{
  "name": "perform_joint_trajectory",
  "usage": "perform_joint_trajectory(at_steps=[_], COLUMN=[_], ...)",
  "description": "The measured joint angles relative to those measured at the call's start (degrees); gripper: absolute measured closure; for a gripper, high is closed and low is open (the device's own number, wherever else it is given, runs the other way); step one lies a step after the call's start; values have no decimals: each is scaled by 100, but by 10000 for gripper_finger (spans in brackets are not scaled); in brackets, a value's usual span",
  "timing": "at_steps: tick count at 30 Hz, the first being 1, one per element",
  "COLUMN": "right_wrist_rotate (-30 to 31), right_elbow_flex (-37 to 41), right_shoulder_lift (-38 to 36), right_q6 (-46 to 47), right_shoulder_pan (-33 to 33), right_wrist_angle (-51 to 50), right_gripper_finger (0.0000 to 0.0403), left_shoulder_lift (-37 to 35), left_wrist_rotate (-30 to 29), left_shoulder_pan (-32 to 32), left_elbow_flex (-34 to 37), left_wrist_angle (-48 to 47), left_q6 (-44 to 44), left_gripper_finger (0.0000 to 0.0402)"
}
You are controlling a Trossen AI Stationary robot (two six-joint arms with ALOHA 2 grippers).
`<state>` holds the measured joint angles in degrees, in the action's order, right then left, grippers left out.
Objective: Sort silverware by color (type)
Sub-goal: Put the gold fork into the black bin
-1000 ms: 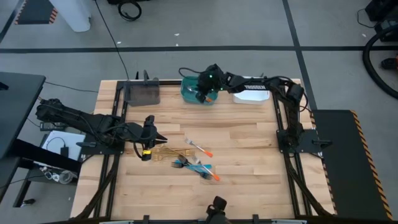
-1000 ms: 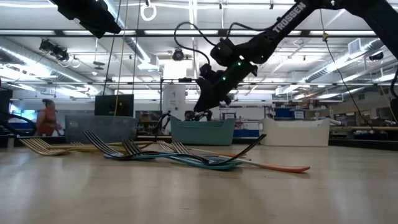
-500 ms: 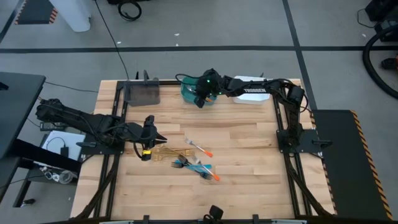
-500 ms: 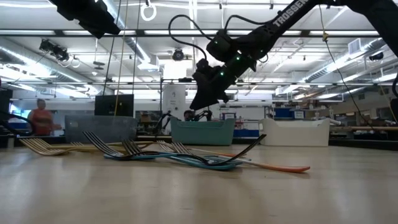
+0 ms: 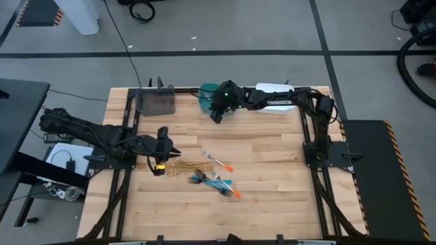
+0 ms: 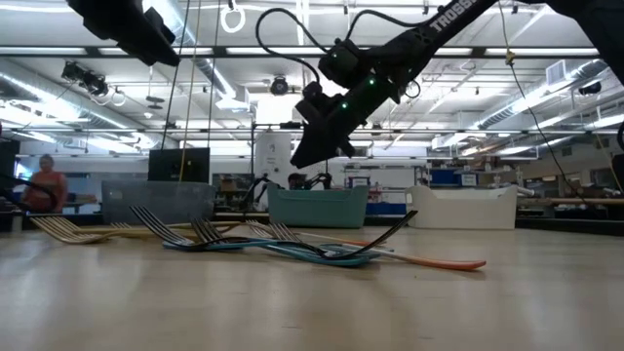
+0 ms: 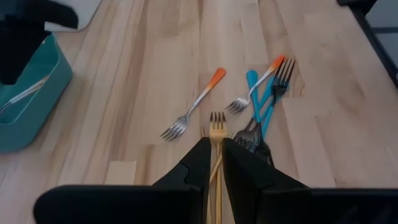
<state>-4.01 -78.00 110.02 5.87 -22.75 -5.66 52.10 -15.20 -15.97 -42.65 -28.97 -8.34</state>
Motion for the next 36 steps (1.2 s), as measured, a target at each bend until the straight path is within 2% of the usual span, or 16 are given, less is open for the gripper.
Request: perform_joint_trajectory(at_steps=[9,21,36], right_wrist_rotate=[250,254,305], right_elbow_flex=[-2,-2,-2], right_shoulder_lift=[-110,-299,-442], right_q6=[-42,91,192], right_shoulder_pan=[340,744,1515], right_wrist_angle=[-109,-245,-965], right_gripper_finger=[294,294,294], left_shoulder_lift=[0,0,0], left_wrist_rotate=[0,2,-28], left_shoulder_pan=[-1,-1,5], left_elbow_flex=[0,0,0], left_wrist_angle=[-10,31,-98], left_q6=[-42,-48,-162], left_gripper_finger=[351,351,351])
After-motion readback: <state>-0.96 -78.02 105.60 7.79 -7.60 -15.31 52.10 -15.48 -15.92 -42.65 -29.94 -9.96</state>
